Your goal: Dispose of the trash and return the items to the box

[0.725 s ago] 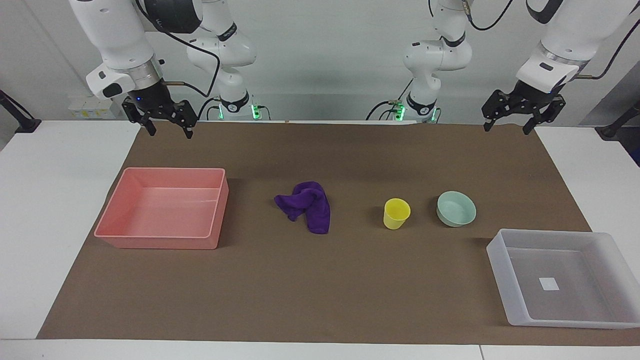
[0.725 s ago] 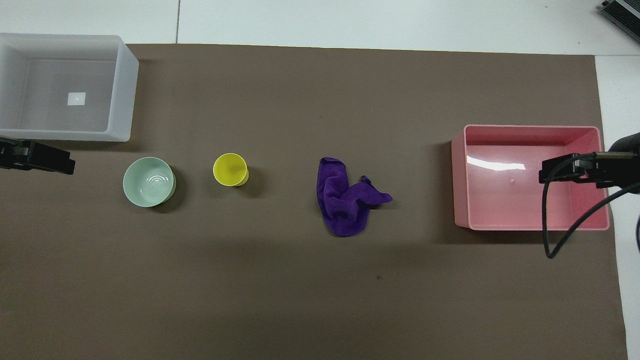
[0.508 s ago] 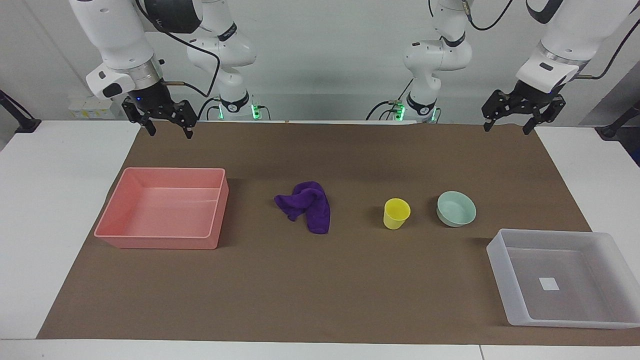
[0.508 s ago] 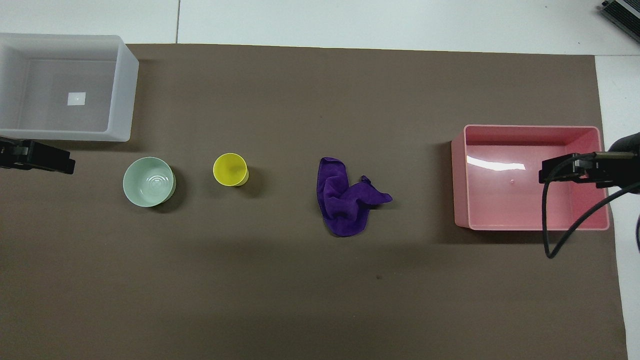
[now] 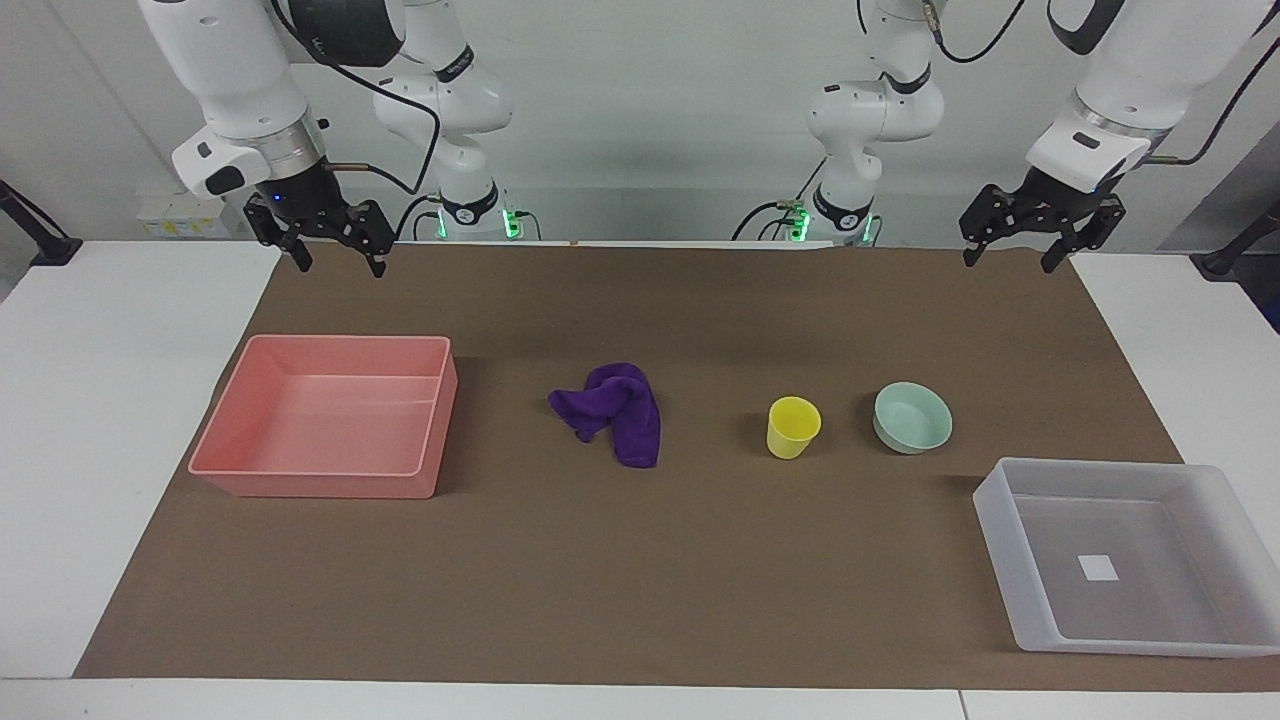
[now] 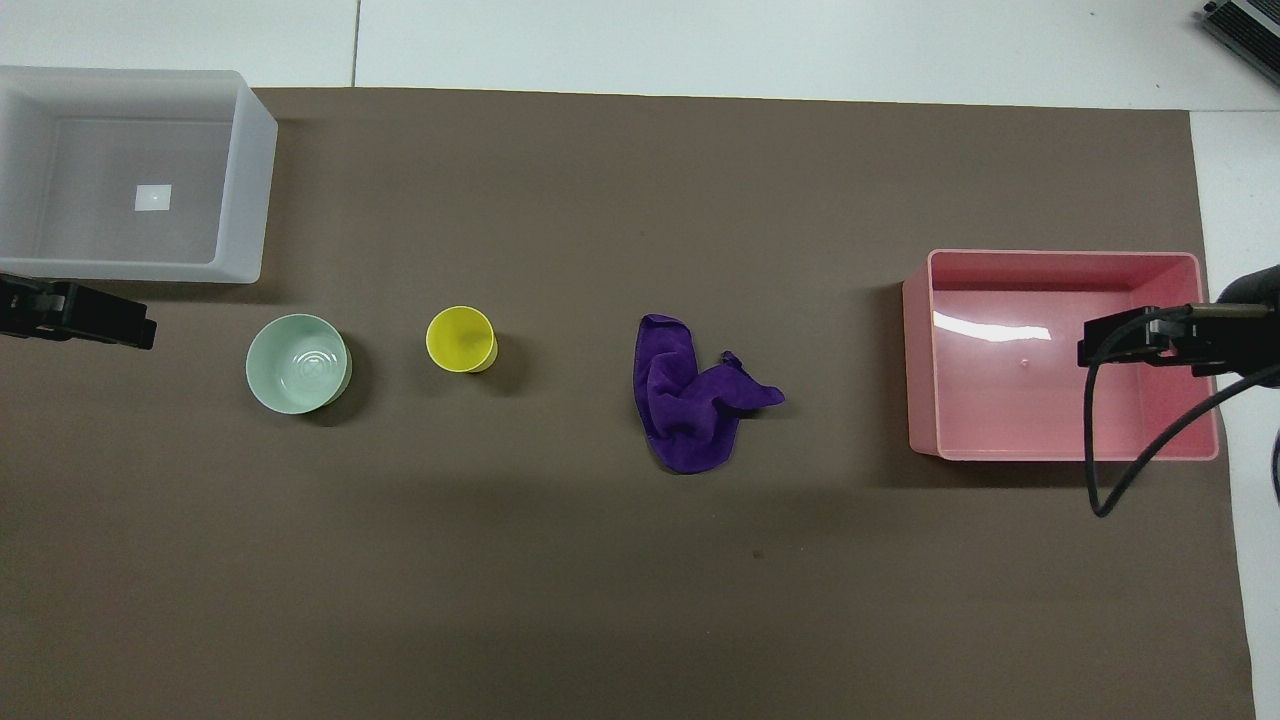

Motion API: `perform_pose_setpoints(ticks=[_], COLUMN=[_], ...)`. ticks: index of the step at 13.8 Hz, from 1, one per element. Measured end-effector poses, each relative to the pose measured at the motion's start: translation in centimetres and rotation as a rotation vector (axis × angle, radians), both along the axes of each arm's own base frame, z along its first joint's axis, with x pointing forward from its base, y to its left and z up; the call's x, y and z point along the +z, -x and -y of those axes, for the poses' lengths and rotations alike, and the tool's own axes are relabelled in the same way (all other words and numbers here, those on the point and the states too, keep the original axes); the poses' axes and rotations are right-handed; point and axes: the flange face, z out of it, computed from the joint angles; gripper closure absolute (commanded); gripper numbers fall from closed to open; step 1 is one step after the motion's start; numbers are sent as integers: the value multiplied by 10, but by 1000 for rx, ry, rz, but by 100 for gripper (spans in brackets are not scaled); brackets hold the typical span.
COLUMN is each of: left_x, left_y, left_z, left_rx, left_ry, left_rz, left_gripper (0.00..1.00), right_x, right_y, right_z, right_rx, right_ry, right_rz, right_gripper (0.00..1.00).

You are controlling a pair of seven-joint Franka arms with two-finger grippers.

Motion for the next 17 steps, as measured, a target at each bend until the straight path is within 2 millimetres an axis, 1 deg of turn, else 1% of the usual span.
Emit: perform_pose_setpoints(ticks=[5, 11, 13, 17], left_x=[-6, -18, -27, -52], left_y=[-5, -5, -7, -13], left_z=[1, 0, -1, -3], left_rx=[8, 12, 14, 21], left_ry=[3, 4, 5, 6], left_rz=[33, 54, 70, 85], left_gripper=[0, 0, 0, 0], right_x=[0, 0, 0, 0], right_y=[0, 0, 0, 0], right_z=[0, 0, 0, 0], right_rx=[0, 0, 0, 0], right_ry=[0, 0, 0, 0], right_rz=[0, 0, 0, 0], right_gripper=[0, 0, 0, 0])
